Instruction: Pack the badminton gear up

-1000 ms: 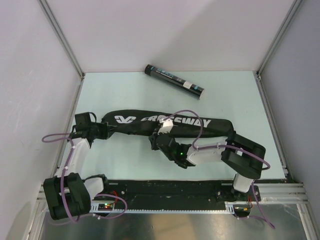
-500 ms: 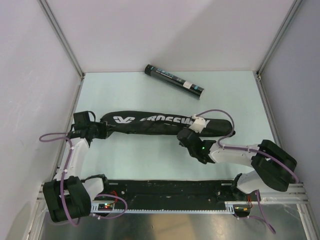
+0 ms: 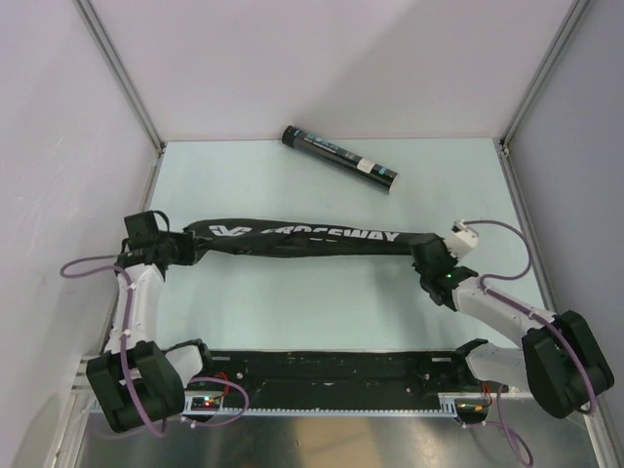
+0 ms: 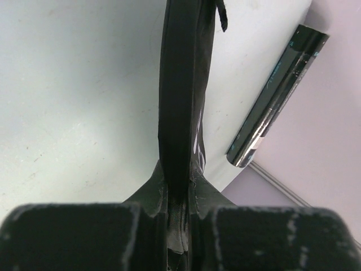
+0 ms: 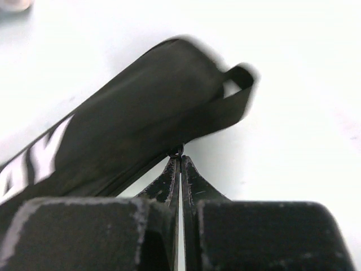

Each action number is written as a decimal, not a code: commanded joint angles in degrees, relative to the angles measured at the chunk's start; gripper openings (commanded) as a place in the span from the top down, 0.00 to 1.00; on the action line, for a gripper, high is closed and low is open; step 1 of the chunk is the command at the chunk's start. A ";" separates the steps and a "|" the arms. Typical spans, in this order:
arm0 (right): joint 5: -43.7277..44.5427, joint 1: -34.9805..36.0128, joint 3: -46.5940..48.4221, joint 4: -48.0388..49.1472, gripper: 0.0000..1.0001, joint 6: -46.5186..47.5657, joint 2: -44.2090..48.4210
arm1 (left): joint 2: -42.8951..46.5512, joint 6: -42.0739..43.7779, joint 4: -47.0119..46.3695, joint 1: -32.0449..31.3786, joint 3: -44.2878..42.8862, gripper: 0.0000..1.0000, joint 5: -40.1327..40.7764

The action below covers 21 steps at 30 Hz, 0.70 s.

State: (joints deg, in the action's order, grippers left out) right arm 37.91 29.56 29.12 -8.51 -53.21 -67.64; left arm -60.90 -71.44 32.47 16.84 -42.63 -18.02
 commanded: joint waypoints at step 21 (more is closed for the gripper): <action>-19.89 -27.36 -4.89 3.96 1.00 6.85 5.12 | -7.72 22.75 -0.48 6.44 -17.05 1.00 -0.50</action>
State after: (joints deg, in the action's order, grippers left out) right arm 14.33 5.91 24.58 -6.61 -48.16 -62.46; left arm -69.06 -59.35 37.30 20.91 -53.91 -22.31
